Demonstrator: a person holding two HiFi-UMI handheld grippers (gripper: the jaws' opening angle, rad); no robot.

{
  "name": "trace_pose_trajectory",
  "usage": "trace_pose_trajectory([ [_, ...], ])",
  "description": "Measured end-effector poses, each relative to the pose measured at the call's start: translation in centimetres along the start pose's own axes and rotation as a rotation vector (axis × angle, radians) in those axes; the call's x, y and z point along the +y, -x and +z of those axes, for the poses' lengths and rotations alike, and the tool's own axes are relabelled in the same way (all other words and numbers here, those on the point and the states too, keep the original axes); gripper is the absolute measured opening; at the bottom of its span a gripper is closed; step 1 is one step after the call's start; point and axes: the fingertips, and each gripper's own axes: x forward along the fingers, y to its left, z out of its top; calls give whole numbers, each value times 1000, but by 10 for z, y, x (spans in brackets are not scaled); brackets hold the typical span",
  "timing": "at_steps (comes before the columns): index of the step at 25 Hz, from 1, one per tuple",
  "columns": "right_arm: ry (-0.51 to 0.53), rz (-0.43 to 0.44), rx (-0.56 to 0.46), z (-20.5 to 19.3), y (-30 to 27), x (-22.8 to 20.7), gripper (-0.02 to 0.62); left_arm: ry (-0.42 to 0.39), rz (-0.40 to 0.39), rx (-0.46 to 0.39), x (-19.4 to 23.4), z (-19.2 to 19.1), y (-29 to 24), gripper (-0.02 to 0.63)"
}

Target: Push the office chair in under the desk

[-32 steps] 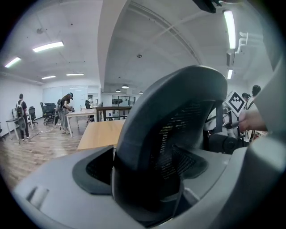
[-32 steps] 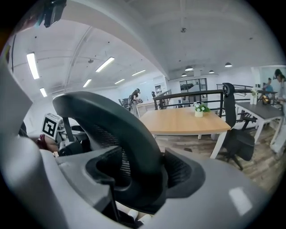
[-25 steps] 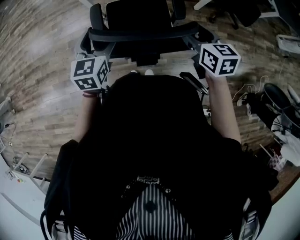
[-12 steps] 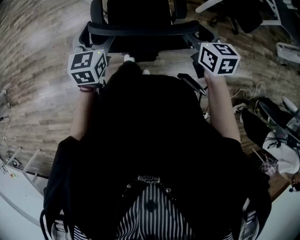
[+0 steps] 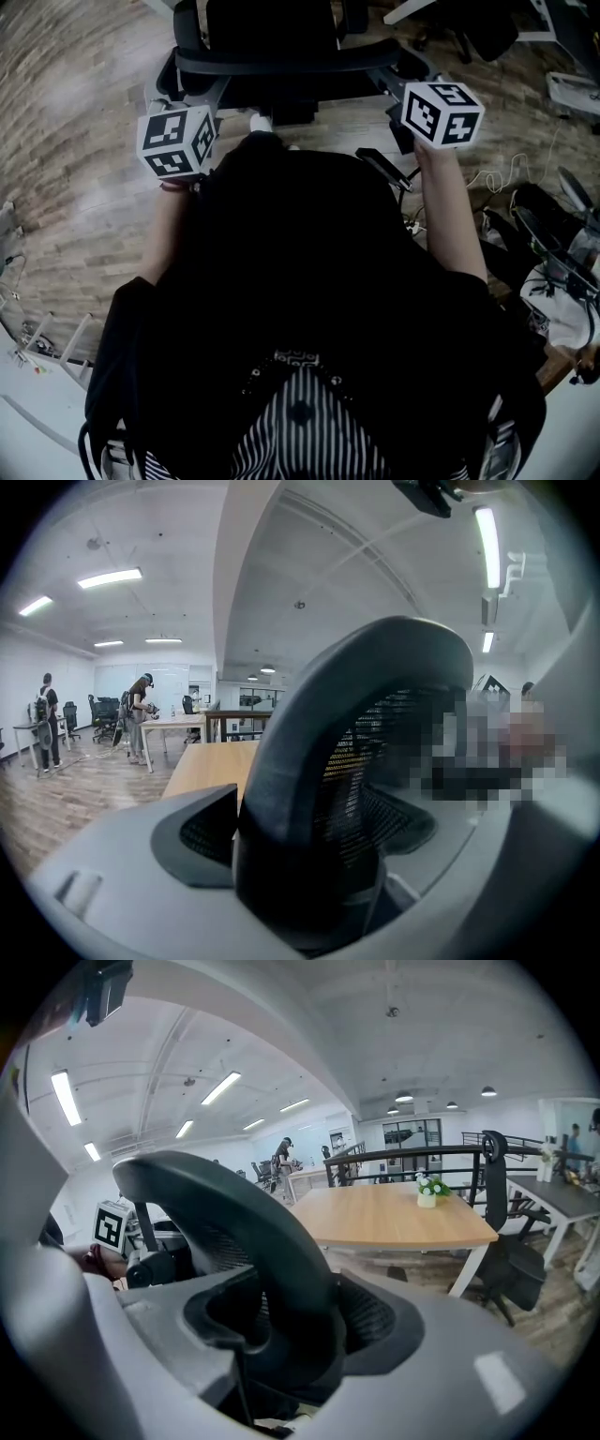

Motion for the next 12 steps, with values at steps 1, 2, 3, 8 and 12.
trace_pose_trajectory([
  [1,-5,-4,1,6,-8,-4,261,5,-8,-1,6,2,-9,423],
  [2,-9,-11,1,10,-15,-7,260,12,-18,-3,11,4,-16,423],
  [3,-12,-19,1,14,-19,-8,260,21,-31,-4,15,5,-20,425],
  [8,-33,-56,21,22,-28,-11,261,39,-108,11,20,7,-29,419],
  [12,-44,-108,42,36,-38,-25,261,42,-174,9,23,13,-49,414],
])
